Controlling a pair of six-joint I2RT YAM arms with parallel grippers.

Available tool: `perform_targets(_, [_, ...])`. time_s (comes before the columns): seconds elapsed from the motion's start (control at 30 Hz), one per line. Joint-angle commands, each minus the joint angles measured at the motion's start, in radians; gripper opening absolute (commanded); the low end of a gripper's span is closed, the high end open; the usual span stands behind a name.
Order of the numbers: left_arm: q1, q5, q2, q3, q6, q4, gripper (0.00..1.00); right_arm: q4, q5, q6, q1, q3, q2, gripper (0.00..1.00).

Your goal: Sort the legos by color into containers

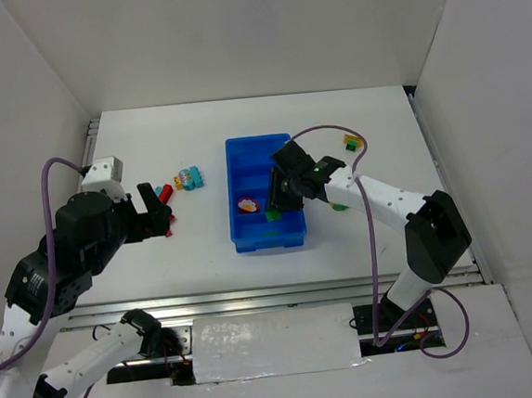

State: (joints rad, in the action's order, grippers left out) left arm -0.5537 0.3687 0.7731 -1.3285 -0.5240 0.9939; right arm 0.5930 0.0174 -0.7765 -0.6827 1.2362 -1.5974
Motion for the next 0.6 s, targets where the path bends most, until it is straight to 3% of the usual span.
perform_targets(0.0, [0.005,-0.008,0.009,-0.018,0.018,-0.035,1.0,-0.007,-0.016,0.003,0.0,-0.001,0.047,0.11])
perform_targets(0.57, [0.003,-0.039,0.006,0.009,-0.007,-0.043,0.99,-0.018,-0.054,0.037,0.0,-0.015,0.014,0.13])
